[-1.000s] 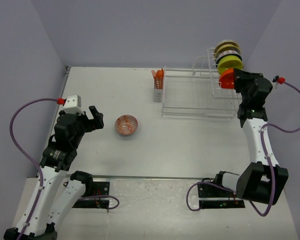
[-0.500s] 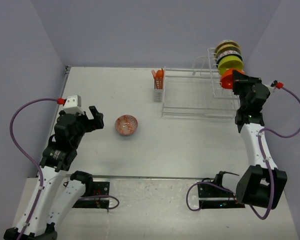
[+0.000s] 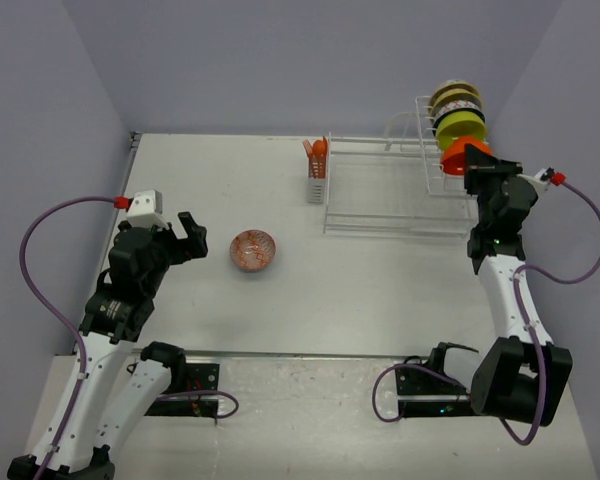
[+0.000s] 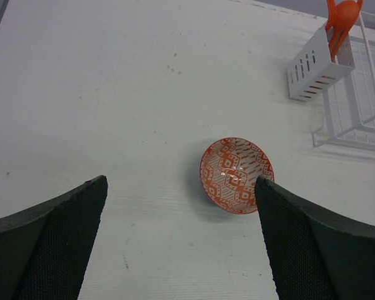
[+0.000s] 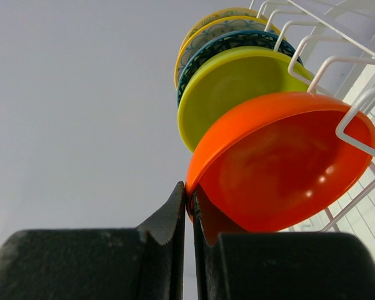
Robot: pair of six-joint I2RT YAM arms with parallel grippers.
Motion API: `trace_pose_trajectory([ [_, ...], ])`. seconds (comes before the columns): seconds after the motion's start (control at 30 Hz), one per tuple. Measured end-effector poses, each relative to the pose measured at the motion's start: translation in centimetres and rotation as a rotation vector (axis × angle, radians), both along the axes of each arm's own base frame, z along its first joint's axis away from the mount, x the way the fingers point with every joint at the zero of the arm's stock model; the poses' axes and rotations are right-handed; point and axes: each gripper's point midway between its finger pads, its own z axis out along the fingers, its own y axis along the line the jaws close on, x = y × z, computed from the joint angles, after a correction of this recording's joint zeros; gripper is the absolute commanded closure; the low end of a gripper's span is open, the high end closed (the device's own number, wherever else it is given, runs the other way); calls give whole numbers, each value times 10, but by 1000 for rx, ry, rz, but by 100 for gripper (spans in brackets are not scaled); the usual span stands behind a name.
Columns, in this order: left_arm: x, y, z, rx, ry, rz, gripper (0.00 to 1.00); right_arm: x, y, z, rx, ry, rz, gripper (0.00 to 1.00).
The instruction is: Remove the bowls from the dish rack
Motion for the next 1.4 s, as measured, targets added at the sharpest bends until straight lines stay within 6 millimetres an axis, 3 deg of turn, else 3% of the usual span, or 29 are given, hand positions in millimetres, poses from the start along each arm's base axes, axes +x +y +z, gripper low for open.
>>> trace_pose_trajectory([
  [0.33,-1,0,1,-1,-4,0,0,-11,1,5,-40,-87,-5,100],
  [0.63,-1,0,1,-2,-5,-1,0,-24,4,32,-83,-204,-2,100],
  [1.03,-1,0,1,-2,-4,-3,0,-37,37,60,-197,-333,162,100],
  [1.17,-1,0,1,-2,-5,-2,0,-52,63,68,-318,-366,239,100],
  [1.27,-1,1,2,1,-7,6,0,-71,97,76,-429,-407,316,100],
  [1.4,-1,6,7,12,-2,31,0,-103,168,81,-641,-441,478,100],
])
